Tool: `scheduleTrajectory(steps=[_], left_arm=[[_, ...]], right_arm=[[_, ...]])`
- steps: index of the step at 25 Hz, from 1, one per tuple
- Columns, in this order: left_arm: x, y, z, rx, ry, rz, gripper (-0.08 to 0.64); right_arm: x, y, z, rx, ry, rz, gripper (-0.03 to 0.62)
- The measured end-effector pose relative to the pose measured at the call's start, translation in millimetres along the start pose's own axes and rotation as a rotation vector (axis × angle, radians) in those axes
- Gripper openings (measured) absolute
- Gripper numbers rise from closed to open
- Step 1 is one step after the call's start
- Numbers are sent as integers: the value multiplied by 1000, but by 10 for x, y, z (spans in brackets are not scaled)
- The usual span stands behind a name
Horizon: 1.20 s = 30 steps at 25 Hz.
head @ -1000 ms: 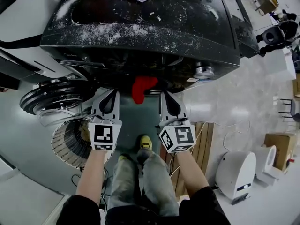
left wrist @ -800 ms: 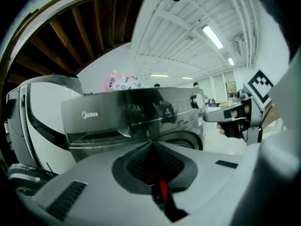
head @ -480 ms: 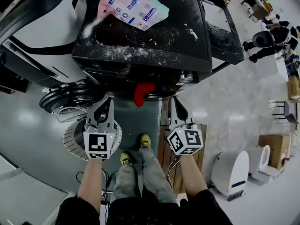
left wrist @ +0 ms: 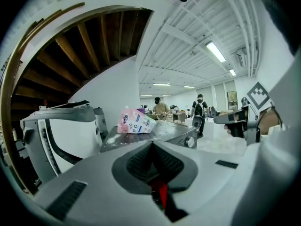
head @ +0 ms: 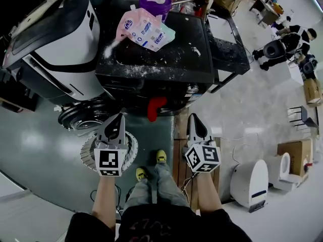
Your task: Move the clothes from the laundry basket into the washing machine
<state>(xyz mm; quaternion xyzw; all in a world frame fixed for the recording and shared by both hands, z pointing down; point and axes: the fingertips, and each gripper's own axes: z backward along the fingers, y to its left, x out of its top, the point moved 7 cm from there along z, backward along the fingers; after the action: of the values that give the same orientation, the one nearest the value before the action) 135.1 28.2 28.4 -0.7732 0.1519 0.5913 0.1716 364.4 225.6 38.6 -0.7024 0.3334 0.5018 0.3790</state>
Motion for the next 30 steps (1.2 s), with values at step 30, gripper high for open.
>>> scheduleTrajectory(steps=[30], left_arm=[[731, 149, 884, -4, -70, 29, 11]], right_arm=[[759, 173, 1037, -81, -47, 43, 3]])
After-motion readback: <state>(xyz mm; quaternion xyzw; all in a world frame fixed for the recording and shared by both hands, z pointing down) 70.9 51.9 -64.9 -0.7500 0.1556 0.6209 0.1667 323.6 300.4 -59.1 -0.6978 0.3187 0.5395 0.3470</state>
